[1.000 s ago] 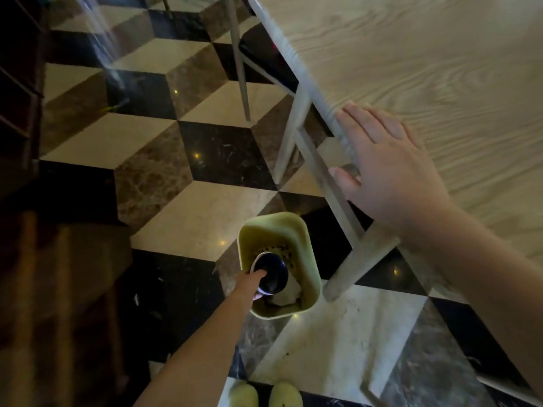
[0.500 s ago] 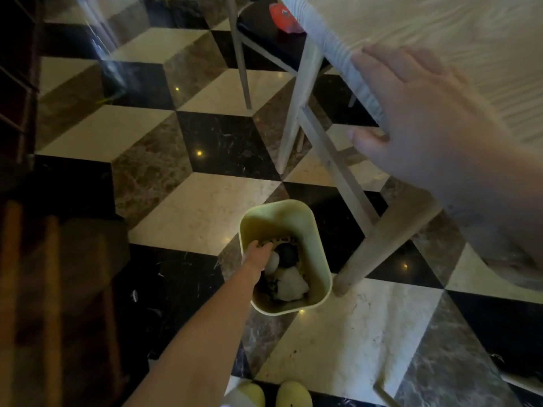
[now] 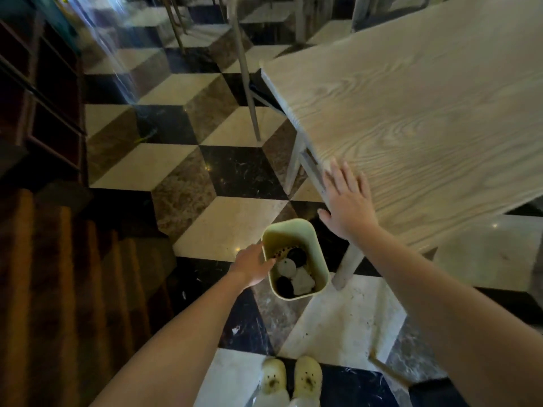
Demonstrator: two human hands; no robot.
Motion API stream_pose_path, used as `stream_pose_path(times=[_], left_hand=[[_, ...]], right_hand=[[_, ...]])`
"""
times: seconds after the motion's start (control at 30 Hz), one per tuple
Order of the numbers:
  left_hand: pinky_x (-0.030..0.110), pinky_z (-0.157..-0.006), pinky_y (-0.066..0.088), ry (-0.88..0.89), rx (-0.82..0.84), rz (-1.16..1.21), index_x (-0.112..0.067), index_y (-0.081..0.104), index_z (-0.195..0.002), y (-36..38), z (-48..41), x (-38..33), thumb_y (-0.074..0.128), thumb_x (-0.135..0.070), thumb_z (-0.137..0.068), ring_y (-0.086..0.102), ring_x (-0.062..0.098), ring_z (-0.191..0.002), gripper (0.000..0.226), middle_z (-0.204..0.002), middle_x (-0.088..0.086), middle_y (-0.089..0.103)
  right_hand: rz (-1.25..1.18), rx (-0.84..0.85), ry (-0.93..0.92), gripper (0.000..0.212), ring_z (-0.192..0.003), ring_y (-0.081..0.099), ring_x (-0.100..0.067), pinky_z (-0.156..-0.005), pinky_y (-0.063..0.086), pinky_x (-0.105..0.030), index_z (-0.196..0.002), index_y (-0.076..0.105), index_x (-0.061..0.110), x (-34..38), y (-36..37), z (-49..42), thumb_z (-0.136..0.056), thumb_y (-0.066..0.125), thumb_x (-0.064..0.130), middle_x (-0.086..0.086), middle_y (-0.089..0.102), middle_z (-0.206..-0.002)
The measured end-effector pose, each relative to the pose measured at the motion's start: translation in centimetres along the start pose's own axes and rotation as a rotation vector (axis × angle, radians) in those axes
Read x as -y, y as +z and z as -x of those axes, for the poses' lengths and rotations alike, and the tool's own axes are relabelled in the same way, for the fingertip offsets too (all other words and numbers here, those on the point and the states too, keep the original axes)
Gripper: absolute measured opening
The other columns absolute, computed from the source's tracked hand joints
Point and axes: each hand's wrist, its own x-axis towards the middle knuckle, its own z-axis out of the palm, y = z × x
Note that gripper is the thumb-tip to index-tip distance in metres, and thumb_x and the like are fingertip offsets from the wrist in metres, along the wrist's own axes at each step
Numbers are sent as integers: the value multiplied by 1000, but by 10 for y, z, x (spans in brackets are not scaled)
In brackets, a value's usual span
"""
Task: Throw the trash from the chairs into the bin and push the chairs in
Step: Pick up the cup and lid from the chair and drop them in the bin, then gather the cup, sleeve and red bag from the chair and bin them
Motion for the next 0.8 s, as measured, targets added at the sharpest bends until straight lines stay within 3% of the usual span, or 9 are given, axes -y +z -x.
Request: stream_pose_path(times=[0.2,0.33,0.43,0.53,0.7,0.8], left_hand=[[42,-111,26,-79,-10,-87,-23,17,-150,-63,59,-27,43,-52,-93,24,29,-142,70,-158,4,22],[42,-114,20,-51,81,-159,-24,10,-152,-100,84,-51,42,-58,-91,16,28,-145,76,-160,4,14],[47,-115,15,-20,214,-248,-28,12,-151,-134,95,-72,42,-60,-91,13,30,-146,74,-160,4,15],[43,-114,19,-5,250,-337,-28,19,-150,-169,102,-88,38,-64,-90,23,27,-143,74,-158,3,23],[44,-117,20,-39,222,-339,-27,16,-152,-210,99,-84,37,-63,-91,23,26,-144,74,-158,1,22],[44,-112,32,-78,251,-245,-27,21,-150,-231,82,-73,40,-58,-93,28,27,-141,68,-157,0,25]], right_hand=[[-83,260,44,84,-146,-16,-30,-118,-3,-52,-153,4,17,24,-23,32,-91,43,56,-9,-13,-161],[-190,611,-85,100,-147,-14,-30,-115,-2,-56,-153,0,25,38,-58,38,-79,49,73,-7,-14,-161],[-209,823,-161,109,-147,-11,-27,-115,5,-55,-152,-2,30,44,-90,36,-72,53,78,0,-12,-161],[-182,976,-129,116,-148,0,-29,-116,15,-54,-151,1,37,46,-115,21,-60,54,86,4,-6,-162],[-177,1039,-66,100,-146,11,-32,-115,22,-50,-151,12,37,59,-144,-19,-70,49,82,0,3,-162],[-146,987,-102,91,-144,22,-26,-113,26,-43,-149,23,32,69,-146,-48,-75,47,78,2,17,-160]])
